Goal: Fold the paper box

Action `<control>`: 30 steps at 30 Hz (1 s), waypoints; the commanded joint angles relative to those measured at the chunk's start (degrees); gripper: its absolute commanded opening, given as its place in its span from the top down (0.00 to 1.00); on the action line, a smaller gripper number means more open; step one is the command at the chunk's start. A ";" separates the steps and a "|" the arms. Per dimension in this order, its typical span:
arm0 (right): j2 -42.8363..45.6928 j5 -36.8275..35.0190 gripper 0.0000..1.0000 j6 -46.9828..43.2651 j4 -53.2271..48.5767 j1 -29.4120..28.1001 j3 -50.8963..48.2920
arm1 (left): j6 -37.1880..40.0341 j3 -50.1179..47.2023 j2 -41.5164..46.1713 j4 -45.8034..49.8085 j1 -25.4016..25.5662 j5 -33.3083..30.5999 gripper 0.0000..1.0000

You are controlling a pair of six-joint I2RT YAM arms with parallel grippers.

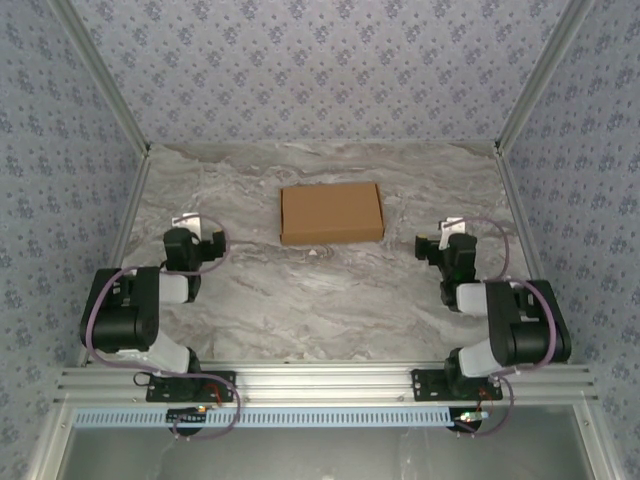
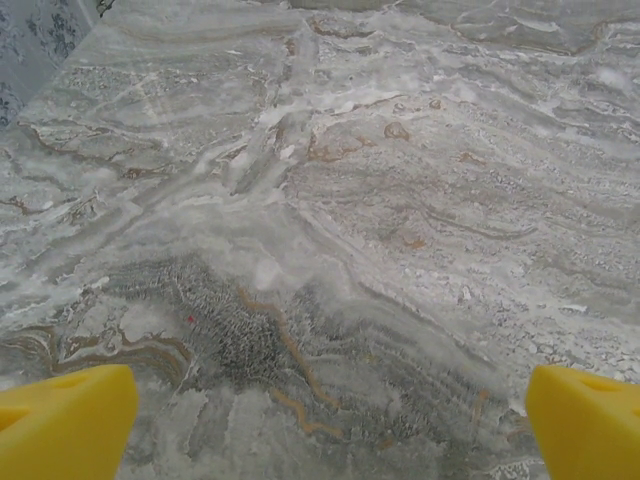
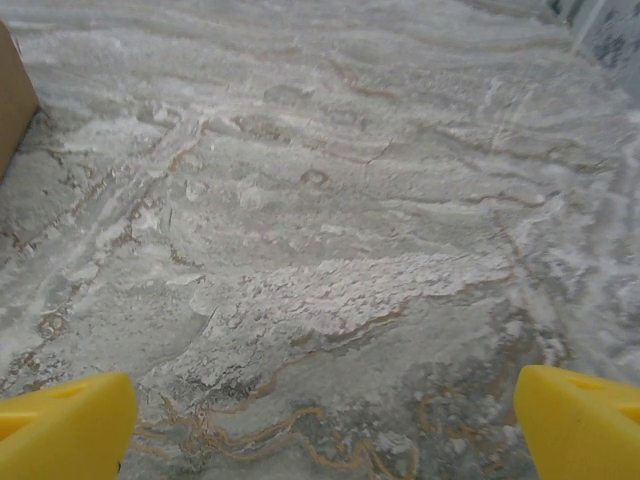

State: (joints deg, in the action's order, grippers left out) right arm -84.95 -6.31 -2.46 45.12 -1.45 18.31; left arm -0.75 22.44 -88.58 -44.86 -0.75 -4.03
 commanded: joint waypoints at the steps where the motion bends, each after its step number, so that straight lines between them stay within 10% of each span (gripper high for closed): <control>1: -1.81 1.20 0.01 0.07 1.81 1.30 2.85 | -0.72 1.25 0.64 -1.67 -0.06 1.26 0.01; 30: -2.23 3.45 0.01 1.40 0.23 3.21 3.93 | -0.65 1.18 0.65 -1.78 0.08 1.04 0.01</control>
State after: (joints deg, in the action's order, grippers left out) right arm -87.13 -3.16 -1.93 44.93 1.74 21.28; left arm -0.93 22.48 -88.58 -45.08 -0.75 -3.81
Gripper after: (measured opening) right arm 0.988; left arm 0.993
